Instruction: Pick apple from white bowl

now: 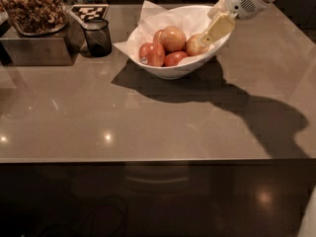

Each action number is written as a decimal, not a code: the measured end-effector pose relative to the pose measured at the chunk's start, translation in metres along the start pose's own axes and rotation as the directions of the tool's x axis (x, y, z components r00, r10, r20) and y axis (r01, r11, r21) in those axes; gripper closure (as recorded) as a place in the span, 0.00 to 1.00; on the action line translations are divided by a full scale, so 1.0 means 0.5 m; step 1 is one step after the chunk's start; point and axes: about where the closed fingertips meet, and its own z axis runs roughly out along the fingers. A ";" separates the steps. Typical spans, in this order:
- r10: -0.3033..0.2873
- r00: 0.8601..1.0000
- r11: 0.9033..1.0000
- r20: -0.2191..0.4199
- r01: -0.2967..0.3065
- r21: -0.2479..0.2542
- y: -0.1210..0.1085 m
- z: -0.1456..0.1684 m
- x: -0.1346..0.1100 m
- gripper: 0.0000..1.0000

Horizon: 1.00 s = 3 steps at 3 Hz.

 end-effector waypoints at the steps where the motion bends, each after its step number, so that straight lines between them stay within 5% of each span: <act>1: 0.012 1.000 1.000 -0.010 -0.012 -0.013 -0.015 0.020 0.010 0.38; 3: 0.013 1.000 0.997 0.004 -0.013 -0.075 -0.034 0.091 -0.006 0.40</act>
Offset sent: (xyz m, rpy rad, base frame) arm 0.0442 0.0072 -0.0210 0.0180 0.0538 0.0190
